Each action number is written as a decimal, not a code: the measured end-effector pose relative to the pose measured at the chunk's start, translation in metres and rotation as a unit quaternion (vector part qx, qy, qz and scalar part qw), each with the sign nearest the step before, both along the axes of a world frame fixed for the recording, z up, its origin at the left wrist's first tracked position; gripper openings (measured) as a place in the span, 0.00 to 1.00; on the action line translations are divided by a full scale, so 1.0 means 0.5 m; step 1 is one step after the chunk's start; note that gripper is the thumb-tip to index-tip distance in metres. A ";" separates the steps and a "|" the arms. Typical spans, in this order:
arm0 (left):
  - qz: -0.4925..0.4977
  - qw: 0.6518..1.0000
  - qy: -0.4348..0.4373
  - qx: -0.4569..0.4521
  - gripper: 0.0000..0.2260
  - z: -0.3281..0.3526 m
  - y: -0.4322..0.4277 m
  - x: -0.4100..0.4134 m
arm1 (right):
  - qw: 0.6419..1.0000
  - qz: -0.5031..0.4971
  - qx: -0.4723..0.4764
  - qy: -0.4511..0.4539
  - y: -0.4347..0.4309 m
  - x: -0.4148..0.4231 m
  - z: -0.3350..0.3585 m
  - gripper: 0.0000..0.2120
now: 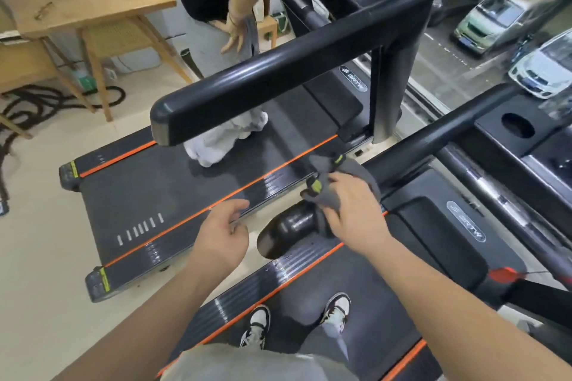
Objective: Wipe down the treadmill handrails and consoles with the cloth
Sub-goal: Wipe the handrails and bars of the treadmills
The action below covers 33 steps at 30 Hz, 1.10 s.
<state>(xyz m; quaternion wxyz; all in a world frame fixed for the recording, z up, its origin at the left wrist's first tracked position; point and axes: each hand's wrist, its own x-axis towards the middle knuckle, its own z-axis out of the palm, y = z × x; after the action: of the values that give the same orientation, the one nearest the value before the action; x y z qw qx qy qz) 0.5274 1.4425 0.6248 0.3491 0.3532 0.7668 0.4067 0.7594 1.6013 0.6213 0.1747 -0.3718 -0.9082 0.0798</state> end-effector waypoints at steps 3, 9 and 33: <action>-0.020 1.000 -0.007 0.000 0.20 0.012 0.011 0.020 | 0.982 -0.171 -0.035 0.064 0.037 0.007 -0.011 0.12; -0.046 0.999 -0.006 0.014 0.22 0.034 0.030 0.055 | 0.980 -0.152 -0.101 0.080 -0.141 -0.070 -0.046 0.16; -0.278 0.909 -0.294 -0.097 0.11 0.196 0.353 0.602 | 0.598 -0.357 -0.564 0.443 0.064 0.483 0.222 0.19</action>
<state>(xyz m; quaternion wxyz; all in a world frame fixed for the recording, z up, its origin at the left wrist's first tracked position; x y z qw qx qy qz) 0.8286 1.6193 0.7230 0.6902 0.3804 0.5362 0.3023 1.0011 1.6335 0.7323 0.3250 -0.6102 -0.2880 0.6626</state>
